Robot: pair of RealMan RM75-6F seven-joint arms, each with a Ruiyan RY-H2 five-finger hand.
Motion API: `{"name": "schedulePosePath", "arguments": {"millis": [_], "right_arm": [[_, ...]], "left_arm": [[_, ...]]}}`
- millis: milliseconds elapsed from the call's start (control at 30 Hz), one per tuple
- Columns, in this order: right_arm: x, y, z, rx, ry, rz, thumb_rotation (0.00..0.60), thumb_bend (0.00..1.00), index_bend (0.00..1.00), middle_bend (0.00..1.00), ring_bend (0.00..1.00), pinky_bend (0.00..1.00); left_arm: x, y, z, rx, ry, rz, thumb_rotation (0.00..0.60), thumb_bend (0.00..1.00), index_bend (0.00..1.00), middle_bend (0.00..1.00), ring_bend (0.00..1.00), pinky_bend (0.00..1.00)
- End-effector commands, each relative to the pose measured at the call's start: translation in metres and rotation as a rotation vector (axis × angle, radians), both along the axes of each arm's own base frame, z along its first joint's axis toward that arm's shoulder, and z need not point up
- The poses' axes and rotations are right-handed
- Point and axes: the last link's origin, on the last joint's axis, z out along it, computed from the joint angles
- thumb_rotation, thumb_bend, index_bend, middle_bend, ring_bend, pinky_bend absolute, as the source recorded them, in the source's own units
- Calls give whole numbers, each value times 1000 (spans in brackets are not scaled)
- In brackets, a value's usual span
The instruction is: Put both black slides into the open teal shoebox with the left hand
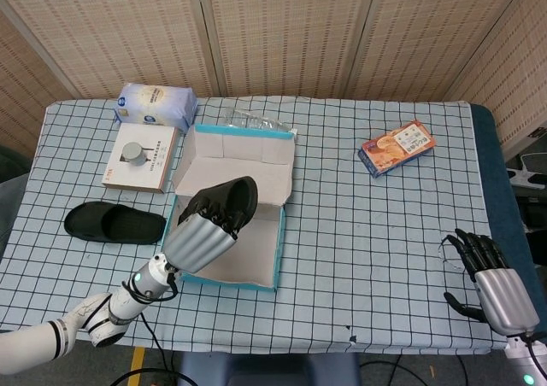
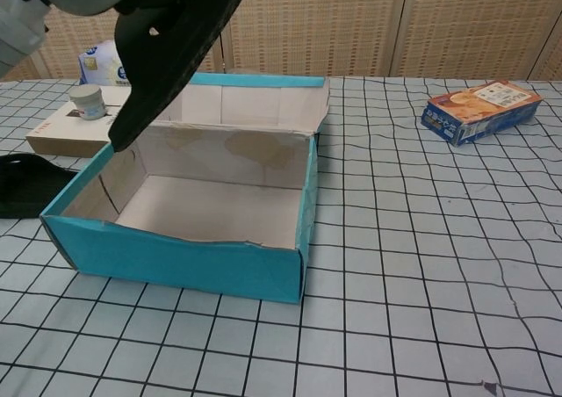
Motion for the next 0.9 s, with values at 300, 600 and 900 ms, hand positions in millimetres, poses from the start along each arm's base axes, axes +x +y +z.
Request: {"name": "schedulePosePath", "arguments": {"millis": [300, 600, 900], "right_arm": [[-1, 0, 5, -8, -18, -14, 593, 158, 0, 0, 0, 0], [-2, 0, 6, -9, -23, -21, 594, 157, 0, 0, 0, 0], [0, 3, 8, -2, -43, -15, 594, 157, 0, 0, 0, 0]], "left_arm": [[-30, 34, -26, -20, 92, 93, 600, 700, 885, 1000, 929, 967], [-61, 31, -50, -94, 174, 91, 600, 691, 886, 1000, 929, 968], [-86, 24, -78, -173, 244, 74, 600, 677, 887, 1000, 929, 970]]}}
